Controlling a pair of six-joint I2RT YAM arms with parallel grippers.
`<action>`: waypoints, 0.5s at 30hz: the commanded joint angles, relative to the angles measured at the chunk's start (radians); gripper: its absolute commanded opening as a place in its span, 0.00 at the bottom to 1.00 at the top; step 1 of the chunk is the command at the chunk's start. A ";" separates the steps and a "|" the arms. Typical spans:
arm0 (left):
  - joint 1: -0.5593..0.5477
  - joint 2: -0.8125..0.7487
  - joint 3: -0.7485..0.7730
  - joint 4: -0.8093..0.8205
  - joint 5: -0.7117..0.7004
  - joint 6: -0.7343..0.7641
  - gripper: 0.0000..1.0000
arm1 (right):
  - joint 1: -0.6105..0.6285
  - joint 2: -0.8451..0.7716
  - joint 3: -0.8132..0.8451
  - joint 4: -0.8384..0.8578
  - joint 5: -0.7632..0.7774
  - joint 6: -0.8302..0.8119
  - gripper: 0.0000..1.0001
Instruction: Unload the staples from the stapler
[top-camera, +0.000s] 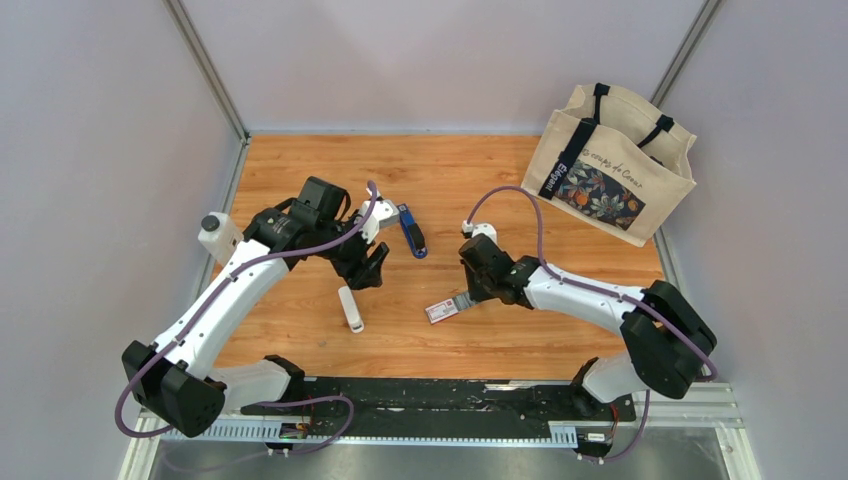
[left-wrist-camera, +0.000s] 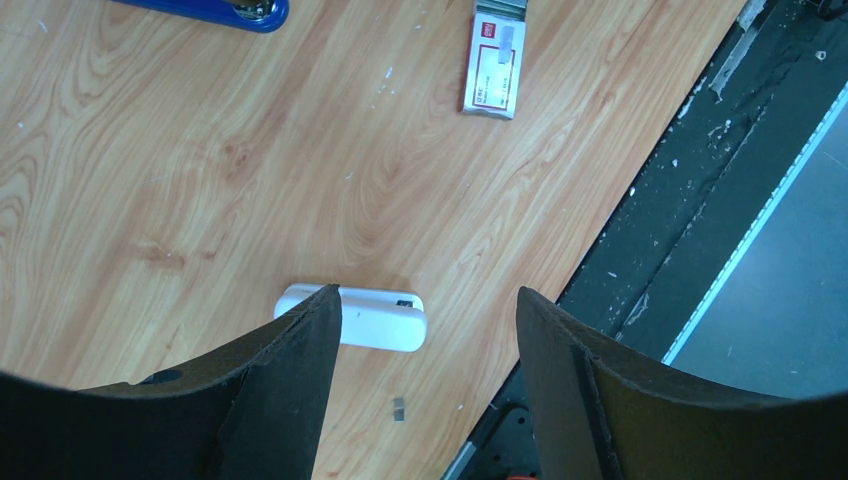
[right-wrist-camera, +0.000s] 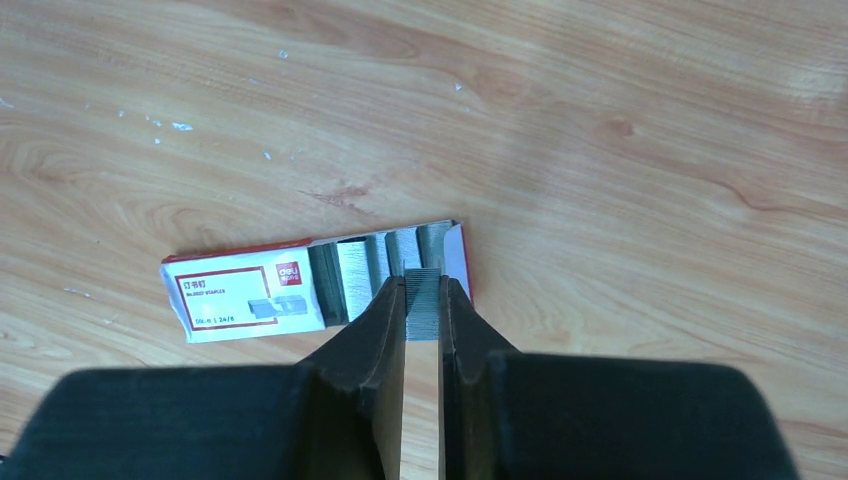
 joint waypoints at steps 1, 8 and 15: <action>-0.006 -0.003 -0.001 0.000 0.001 0.023 0.73 | 0.030 -0.026 0.000 0.011 0.020 0.027 0.07; -0.006 -0.003 0.001 0.000 -0.004 0.023 0.73 | 0.060 -0.004 -0.003 0.025 0.017 0.038 0.07; -0.006 -0.003 0.001 0.000 -0.002 0.023 0.73 | 0.065 0.027 0.008 0.028 0.011 0.032 0.08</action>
